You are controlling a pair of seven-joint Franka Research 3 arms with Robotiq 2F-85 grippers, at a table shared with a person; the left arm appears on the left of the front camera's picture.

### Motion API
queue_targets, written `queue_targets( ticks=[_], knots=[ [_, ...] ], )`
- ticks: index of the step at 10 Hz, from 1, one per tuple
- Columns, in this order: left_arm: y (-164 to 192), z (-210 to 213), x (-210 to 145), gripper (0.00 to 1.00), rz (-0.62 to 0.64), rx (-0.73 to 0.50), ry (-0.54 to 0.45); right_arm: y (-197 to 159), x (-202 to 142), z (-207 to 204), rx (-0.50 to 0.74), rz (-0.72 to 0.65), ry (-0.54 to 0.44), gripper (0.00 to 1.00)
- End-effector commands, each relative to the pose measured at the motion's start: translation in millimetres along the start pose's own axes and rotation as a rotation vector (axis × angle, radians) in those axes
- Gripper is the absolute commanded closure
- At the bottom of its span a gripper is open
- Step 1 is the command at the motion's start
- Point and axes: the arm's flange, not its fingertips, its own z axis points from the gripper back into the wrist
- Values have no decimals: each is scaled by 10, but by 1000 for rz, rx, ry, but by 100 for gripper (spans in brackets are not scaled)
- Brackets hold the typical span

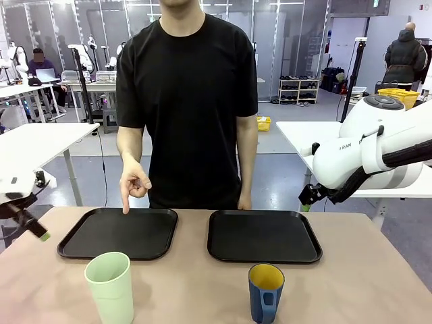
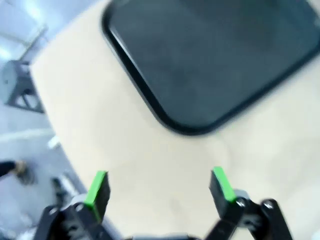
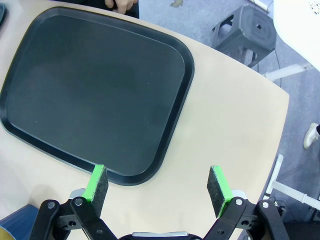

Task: Sort and store the cups by type.
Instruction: Pick up the Reusable plastic cup.

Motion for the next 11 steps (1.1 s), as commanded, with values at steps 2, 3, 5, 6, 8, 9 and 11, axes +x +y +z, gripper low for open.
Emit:
queue_targets(
  ticks=[2,3,5,6,8,9,11],
  knots=[
    [-381,519,-226,0,-493,-61,17,-31,-5,-3,2,11,-1,0],
    [-411,562,-221,0,-573,-67,19,-31,-5,-3,2,11,-1,0],
    [-400,526,-127,0,-629,-101,48,-31,-5,-3,2,11,-1,0],
    [-339,464,-38,0,-550,-7,76,-31,-5,-3,2,11,-1,0],
    [-468,564,-122,0,-612,-91,39,-31,-5,-3,2,11,-1,0],
    [-468,564,-122,0,-612,-91,39,-31,-5,-3,2,11,-1,0],
    [-468,564,-122,0,-612,-91,39,-31,-5,-3,2,11,-1,0]
  ],
)
